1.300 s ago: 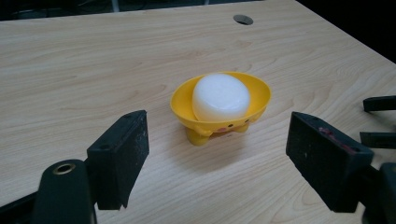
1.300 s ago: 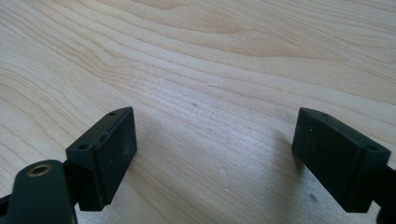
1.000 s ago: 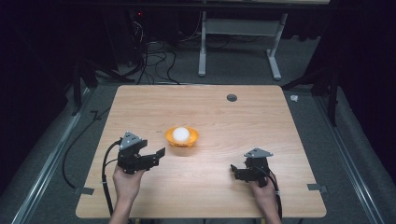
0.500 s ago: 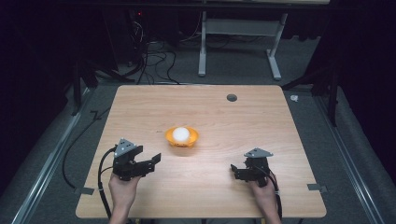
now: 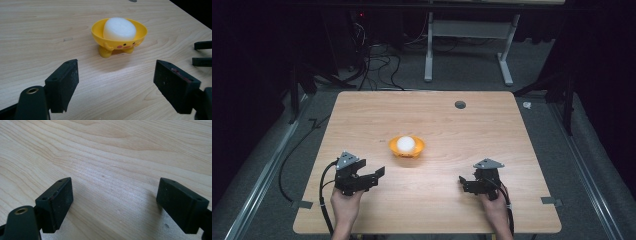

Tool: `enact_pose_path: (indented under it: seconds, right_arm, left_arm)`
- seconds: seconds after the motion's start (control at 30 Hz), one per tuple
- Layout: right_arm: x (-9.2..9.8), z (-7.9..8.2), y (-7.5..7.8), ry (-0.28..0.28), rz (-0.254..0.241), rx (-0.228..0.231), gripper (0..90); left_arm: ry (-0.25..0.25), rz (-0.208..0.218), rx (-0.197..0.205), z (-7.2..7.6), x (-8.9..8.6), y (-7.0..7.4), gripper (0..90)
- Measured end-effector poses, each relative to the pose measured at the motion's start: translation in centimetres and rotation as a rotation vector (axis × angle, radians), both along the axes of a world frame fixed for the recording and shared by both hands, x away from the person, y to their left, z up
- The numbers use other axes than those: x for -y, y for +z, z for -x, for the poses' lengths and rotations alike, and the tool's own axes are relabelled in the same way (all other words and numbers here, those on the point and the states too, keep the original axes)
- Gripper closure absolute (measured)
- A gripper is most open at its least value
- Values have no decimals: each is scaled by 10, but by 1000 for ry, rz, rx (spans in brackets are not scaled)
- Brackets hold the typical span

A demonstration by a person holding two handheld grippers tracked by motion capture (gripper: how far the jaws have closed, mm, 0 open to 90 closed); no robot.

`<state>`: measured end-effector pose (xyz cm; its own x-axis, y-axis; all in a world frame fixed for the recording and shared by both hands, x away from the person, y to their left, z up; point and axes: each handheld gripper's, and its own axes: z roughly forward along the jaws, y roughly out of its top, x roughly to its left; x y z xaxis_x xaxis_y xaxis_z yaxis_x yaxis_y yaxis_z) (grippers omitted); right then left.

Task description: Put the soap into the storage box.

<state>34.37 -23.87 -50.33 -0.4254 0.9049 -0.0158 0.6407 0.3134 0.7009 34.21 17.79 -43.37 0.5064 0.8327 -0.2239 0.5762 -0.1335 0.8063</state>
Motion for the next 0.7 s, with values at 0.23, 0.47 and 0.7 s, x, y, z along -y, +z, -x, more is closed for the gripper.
enact_pose_path:
  seconds: [0.23, 0.47, 0.7]
  right_arm:
    - [0, 0, 0, 0, 0, 2, 147]
    - [0, 0, 0, 0, 0, 2, 147]
    - [0, 0, 0, -2, 0, 1, 147]
  left_arm:
    - [9, -4, -20, -3, -1, -6, 210]
    - [15, -7, -29, -6, -3, -10, 210]
    - [27, -6, -45, -10, -3, -16, 210]
